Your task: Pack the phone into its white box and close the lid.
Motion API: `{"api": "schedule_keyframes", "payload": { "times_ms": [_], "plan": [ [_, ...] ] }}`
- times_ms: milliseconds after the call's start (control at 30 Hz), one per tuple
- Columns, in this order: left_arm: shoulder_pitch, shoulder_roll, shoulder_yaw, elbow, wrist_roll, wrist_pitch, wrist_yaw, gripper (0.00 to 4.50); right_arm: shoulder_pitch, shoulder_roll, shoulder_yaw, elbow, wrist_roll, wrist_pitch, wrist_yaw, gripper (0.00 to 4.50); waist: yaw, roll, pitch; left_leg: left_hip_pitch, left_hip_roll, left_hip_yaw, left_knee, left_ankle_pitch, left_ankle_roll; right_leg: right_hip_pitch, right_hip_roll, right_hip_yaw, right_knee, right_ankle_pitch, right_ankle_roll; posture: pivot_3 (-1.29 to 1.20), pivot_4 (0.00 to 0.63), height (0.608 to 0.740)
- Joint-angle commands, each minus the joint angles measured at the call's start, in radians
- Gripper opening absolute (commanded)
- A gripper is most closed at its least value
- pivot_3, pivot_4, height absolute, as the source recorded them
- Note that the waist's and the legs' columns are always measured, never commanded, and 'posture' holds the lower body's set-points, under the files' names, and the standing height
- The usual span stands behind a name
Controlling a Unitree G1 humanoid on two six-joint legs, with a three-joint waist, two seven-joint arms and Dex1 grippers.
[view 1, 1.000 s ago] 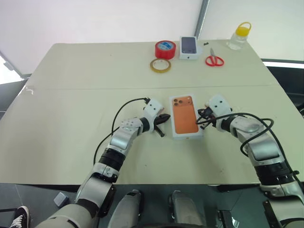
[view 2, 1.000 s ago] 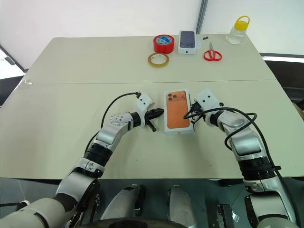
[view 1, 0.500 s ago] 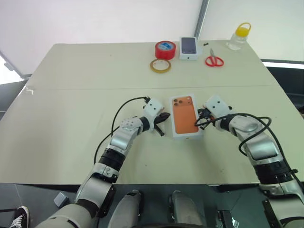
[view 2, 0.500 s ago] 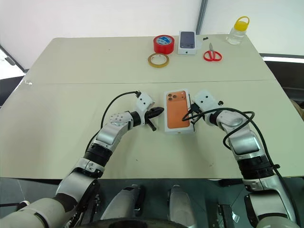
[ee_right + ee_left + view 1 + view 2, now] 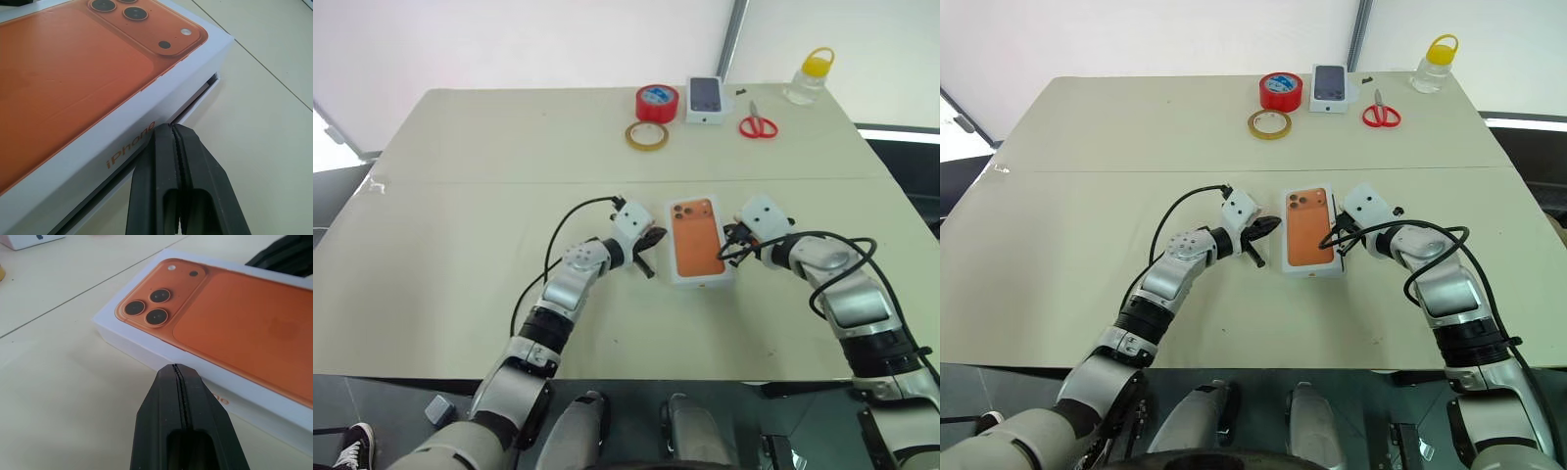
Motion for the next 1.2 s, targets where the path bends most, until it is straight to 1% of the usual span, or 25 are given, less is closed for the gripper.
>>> {"api": "schedule_keyframes", "payload": {
  "times_ms": [33,267,400,500,600,833,1000,1200],
  "plan": [
    [-0.008,0.010,-0.017,-0.032,0.020,0.003,0.002,0.00,0.000,-0.022,-0.032,-0.003,-0.010,0.007,-0.005,0.06,0.000,0.000,0.000,0.000,0.000,0.000,0.000,0.000,0.000,0.000,0.000,0.000,0.000,0.000,0.000,0.00,0.150,0.740],
    [0.005,0.047,-0.019,-0.061,0.009,0.092,-0.041,0.00,-0.012,-0.046,-0.041,-0.013,0.004,0.011,0.022,0.06,-0.004,0.000,0.000,0.000,0.000,0.000,0.000,0.000,0.000,-0.001,0.000,0.000,0.000,0.000,0.000,0.00,0.150,0.740],
    [0.009,0.040,-0.033,-0.056,0.013,0.107,-0.052,0.00,0.007,-0.079,-0.053,-0.044,0.028,0.009,0.078,0.06,-0.002,0.000,0.000,0.000,0.000,0.000,0.000,0.000,0.000,-0.001,0.000,0.000,0.000,0.000,0.000,0.00,0.150,0.740],
    [0.016,0.011,-0.049,-0.054,0.006,0.111,-0.059,0.00,0.031,-0.117,-0.055,-0.076,0.035,0.003,0.122,0.06,0.000,0.000,0.000,0.000,0.000,0.000,0.000,0.000,0.000,0.000,0.000,0.000,0.000,0.000,0.000,0.00,0.150,0.740],
    [0.018,-0.009,-0.059,-0.054,0.007,0.103,-0.060,0.00,0.050,-0.117,-0.071,-0.143,0.081,0.041,0.154,0.06,0.000,0.000,0.000,0.000,0.000,0.000,0.000,0.000,0.001,0.000,0.000,0.000,-0.001,0.000,0.000,0.00,0.150,0.740],
    [0.003,-0.024,-0.045,-0.058,0.000,0.094,-0.052,0.00,0.076,-0.104,-0.081,-0.227,0.119,0.089,0.163,0.06,0.000,0.000,0.000,0.000,0.000,0.000,0.000,-0.001,0.001,0.000,0.000,0.000,-0.001,0.000,0.000,0.00,0.150,0.740],
    [-0.003,-0.030,-0.040,-0.076,-0.003,0.101,-0.042,0.00,0.087,-0.114,-0.050,-0.195,0.075,0.067,0.143,0.06,-0.001,0.000,0.000,0.000,0.000,0.000,0.000,-0.001,0.001,0.000,0.000,0.000,-0.001,0.000,0.000,0.00,0.150,0.740],
    [-0.001,-0.032,-0.035,-0.105,-0.011,0.107,-0.040,0.00,0.092,-0.109,-0.053,-0.180,0.060,0.057,0.142,0.06,-0.001,0.000,0.000,0.000,0.000,0.000,0.000,0.000,0.001,0.000,0.000,0.000,-0.001,0.000,0.000,0.00,0.150,0.740]
  ]
}}
